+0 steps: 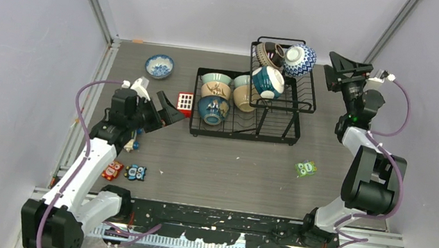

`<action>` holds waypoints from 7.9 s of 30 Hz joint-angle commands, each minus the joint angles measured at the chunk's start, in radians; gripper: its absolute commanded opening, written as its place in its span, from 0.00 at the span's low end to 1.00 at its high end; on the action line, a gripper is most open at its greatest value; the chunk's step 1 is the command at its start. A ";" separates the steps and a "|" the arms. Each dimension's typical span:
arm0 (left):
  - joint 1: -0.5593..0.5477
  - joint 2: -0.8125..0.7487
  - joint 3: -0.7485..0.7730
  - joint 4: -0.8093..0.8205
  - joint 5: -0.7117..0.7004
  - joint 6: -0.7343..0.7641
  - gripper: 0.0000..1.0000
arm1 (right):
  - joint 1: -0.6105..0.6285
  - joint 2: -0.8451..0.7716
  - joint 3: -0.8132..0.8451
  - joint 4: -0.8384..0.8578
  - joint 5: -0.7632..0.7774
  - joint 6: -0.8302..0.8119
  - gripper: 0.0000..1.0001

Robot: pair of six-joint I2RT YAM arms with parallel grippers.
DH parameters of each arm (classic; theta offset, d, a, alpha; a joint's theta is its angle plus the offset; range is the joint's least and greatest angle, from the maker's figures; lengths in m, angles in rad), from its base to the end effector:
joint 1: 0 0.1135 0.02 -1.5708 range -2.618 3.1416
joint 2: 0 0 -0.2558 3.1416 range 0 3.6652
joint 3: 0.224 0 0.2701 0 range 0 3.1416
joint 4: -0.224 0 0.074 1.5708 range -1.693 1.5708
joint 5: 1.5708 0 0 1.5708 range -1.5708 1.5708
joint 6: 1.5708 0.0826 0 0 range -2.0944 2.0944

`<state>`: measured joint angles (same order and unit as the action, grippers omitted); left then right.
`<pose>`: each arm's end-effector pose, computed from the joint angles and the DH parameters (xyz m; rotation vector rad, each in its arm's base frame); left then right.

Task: Unload the bowls from the dish rack
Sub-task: Pick up the bowl from the dish rack.

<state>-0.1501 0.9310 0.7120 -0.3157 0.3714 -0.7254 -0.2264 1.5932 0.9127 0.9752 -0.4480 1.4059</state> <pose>0.2598 -0.0696 0.2431 -0.3960 2.1644 -0.9009 0.4078 -0.0572 0.2933 0.7040 1.2351 1.2766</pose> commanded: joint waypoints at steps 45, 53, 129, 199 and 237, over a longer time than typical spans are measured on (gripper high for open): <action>0.006 0.045 0.003 0.021 0.007 0.001 0.93 | 0.075 0.167 0.187 0.026 -0.152 0.024 0.76; 0.006 0.050 0.001 0.024 0.011 0.000 0.93 | 0.081 0.174 0.189 0.040 -0.168 0.029 0.71; 0.006 0.040 -0.005 0.025 0.015 -0.011 0.93 | 0.164 0.183 0.212 -0.046 -0.237 0.007 0.19; 0.006 0.046 -0.006 0.027 0.028 -0.015 0.93 | 0.030 0.110 -0.082 0.414 -0.114 0.341 0.01; 0.005 0.036 -0.019 0.062 0.064 -0.040 0.93 | 0.065 -0.099 -0.010 -0.213 -0.323 -0.064 0.50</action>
<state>-0.1490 0.9844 0.6949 -0.3031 0.4133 -0.7570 -0.2005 1.4944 0.8581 0.7925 -0.6865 1.3838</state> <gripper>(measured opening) 0.929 0.507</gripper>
